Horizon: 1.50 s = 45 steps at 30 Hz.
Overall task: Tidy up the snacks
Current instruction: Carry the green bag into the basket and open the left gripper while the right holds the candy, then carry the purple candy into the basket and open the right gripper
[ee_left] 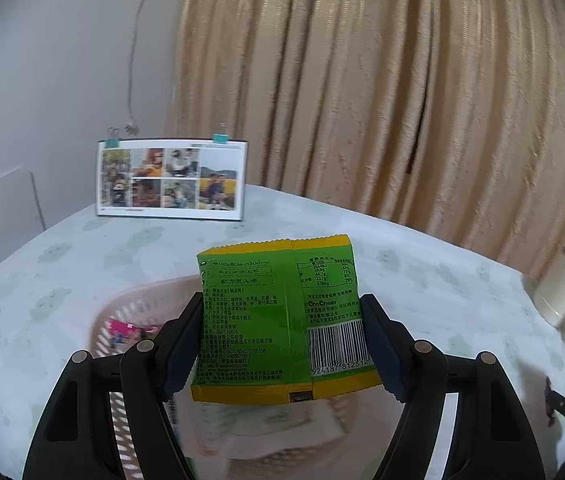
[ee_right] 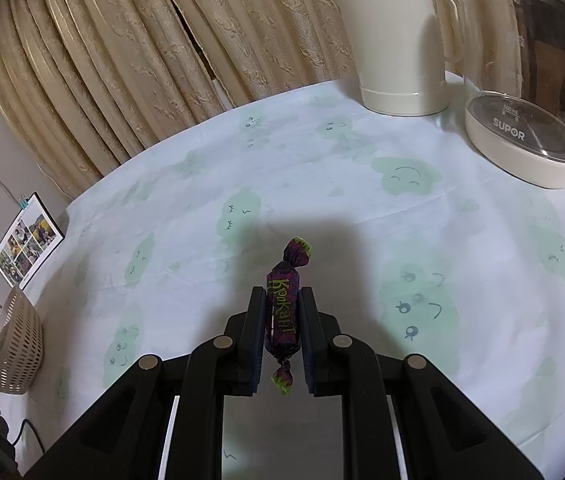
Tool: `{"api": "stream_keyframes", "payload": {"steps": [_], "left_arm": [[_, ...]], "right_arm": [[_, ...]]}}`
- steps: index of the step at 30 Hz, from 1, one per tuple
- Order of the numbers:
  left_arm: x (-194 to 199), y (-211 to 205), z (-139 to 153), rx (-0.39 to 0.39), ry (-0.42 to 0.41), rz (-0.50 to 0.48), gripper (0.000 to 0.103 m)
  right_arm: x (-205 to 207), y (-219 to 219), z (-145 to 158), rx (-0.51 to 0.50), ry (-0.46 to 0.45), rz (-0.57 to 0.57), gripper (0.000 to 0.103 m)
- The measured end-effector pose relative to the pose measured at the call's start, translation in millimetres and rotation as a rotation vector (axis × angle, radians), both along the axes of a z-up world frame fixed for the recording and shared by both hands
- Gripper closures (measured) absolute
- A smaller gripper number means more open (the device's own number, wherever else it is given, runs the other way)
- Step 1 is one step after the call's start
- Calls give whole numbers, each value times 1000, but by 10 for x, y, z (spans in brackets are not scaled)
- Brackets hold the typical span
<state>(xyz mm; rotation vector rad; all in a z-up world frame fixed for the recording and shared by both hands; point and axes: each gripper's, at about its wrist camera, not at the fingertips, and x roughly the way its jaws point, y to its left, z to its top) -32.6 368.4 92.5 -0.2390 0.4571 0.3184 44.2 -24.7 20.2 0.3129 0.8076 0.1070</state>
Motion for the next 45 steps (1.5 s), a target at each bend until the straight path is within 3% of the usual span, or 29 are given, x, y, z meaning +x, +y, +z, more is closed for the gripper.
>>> {"api": "stream_keyframes", "payload": {"steps": [9, 13, 24, 36, 45], "left_arm": [[-75, 279, -53, -29, 7, 122, 22], [-144, 378, -53, -67, -9, 143, 21], [-269, 535, -17, -81, -43, 176, 21], [-410, 776, -24, -101, -75, 223, 21], [-440, 829, -40, -118, -83, 213, 21]], "right_arm": [[2, 11, -12, -6, 4, 2, 88], [3, 14, -11, -4, 1, 5, 88], [-33, 96, 4, 61, -20, 49, 88], [-134, 838, 148, 155, -33, 235, 88], [-209, 1660, 461, 200, -67, 424, 88]]}}
